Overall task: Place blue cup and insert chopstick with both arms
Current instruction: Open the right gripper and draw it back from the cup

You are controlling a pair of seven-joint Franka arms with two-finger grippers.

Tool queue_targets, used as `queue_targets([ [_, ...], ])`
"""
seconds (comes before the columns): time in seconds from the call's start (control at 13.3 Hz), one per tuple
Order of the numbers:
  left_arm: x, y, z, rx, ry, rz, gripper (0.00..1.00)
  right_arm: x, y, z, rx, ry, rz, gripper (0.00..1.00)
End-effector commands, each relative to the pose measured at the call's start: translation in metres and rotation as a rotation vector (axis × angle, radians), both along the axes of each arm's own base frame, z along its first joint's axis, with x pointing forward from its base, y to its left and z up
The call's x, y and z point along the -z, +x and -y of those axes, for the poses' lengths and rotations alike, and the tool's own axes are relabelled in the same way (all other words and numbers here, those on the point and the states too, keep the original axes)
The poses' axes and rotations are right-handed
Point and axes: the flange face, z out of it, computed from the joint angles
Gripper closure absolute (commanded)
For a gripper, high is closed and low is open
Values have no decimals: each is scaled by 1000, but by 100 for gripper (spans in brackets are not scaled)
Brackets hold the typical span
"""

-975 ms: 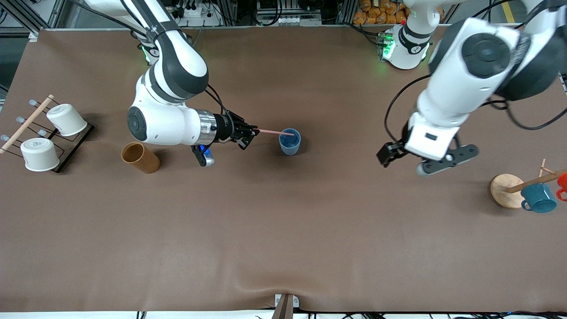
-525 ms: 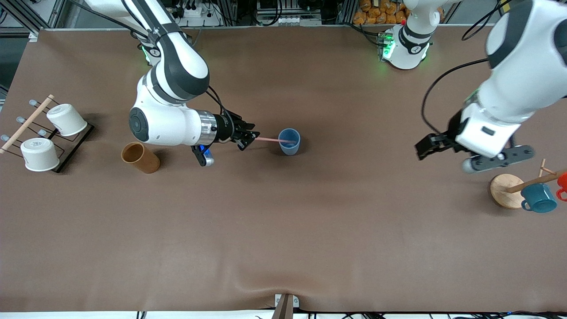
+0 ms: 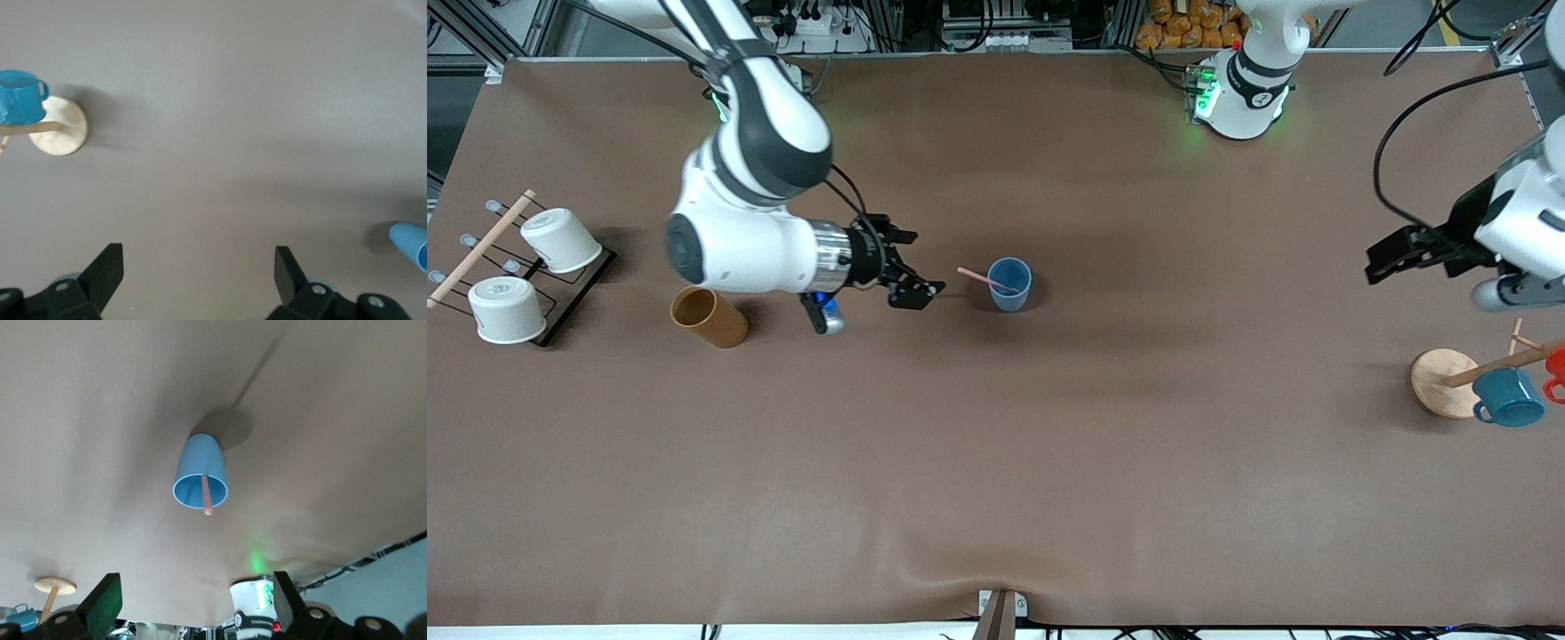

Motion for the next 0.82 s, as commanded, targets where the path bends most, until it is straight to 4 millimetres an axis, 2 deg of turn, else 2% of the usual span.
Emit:
queue_targets([
  [0.0,-14,-22,-3,11,-1,-4,0,-48,26,68,-7,-52,-12,0],
  [0.22,-20,-37,-8,1,5,-10,0,-75,41,123,-122,-87,83,0],
  [0.45,-24,-44,-17,15,8,-12,0,-86,48,194,-245,-41,153,0],
  [0.53,-24,-44,-19,40,7,-12,0,-88,49,216,-322,-61,191,0],
  [0.75,-31,-50,-20,40,7,-4,0,-98,50,264,-603,-163,312,0],
])
